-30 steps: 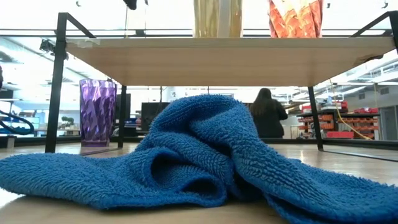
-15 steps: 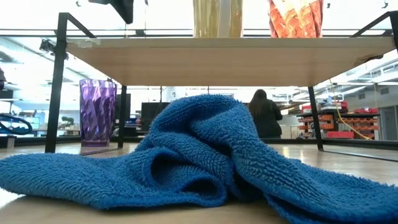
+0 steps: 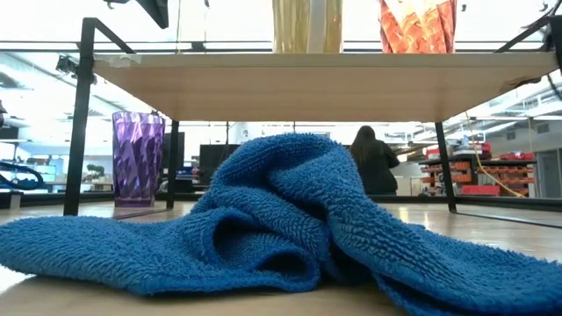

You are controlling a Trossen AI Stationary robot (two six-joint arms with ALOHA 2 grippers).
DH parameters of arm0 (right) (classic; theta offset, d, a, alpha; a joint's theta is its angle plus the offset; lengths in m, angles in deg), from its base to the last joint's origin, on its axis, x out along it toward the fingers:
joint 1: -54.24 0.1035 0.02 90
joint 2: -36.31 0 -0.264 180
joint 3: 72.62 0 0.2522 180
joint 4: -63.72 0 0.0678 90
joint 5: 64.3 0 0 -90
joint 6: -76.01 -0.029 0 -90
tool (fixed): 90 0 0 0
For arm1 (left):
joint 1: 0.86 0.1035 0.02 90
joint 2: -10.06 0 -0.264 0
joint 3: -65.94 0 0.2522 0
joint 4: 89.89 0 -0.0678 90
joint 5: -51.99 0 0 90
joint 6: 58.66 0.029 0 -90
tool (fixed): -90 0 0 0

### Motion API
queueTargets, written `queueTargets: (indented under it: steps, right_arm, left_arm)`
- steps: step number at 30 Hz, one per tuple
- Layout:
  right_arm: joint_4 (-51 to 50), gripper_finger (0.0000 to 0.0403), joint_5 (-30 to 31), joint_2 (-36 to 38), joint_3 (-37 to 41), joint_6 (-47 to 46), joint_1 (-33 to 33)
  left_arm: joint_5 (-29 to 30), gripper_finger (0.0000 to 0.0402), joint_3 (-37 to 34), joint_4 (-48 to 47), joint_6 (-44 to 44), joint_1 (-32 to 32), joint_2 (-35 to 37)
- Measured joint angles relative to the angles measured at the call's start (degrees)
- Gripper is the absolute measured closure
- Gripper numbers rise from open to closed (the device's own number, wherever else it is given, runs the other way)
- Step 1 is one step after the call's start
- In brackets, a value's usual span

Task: Stack small to large cups/mugs on shelf
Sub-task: Put the violet cup on the shelf

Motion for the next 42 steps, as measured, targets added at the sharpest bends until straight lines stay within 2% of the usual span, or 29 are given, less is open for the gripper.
queueTargets:
  steps: [3, 5, 12, 17, 21, 24, 26, 28, 35, 40, 42]
  right_arm:
    - [3.0, 0.0391, 3.9, 5.0, 6.9, -5.1, 3.4]
    - [9.0, 0.0391, 7.0, 7.9, 11.3, -5.0, 5.5]
    - [31.3, 0.0395, 12.5, 15.4, 24.2, 6.7, 9.6]
    - [45.3, 0.0397, 11.3, 19.2, 29.5, 15.8, 9.8]
    - [65.2, 0.0398, 4.9, 19.9, 32.4, 33.8, 9.4]
    - [80.7, 0.0400, -2.5, 19.8, 34.6, 49.7, 7.3]
    - [87.6, 0.0399, -8.4, 20.0, 35.1, 58.2, 4.9]
    - [90.1, 0.0396, -14.0, 20.2, 35.2, 63.1, 1.7]
    - [88.6, 0.0398, -30.8, 21.3, 35.2, 65.3, -14.7]
    - [86.0, 0.0397, -39.9, 21.7, 35.2, 62.2, -27.8]
    - [85.4, 0.0396, -41.8, 22.4, 35.2, 61.7, -32.4]
  left_arm:
    - [0.0, 0.0363, 0.0, 0.0, 0.2, 0.0, 0.0]
    - [-0.1, 0.0360, 0.0, 0.0, 0.8, 0.0, -0.1]
    - [-0.2, 0.0361, 0.0, 0.0, 1.4, 0.7, -0.2]
    - [-1.4, 0.0360, 0.0, 0.0, 1.8, 1.6, -0.2]
    - [-1.5, 0.0352, 0.0, 0.0, 1.3, 1.5, -0.2]
    - [-1.5, 0.0347, 0.0, 0.0, 0.9, 1.5, -0.2]
    - [-1.5, 0.0345, 0.0, 0.0, 0.9, 1.5, -0.2]
    - [-1.5, 0.0343, 0.0, 0.0, 0.6, 1.5, -0.2]
    - [-1.6, 0.0340, 0.0, 0.0, -0.5, 1.5, -0.2]
    - [-1.6, 0.0337, 0.0, 0.0, -0.5, 1.5, -0.2]
    - [-1.6, 0.0338, 0.0, 0.0, -0.6, 1.5, -0.2]
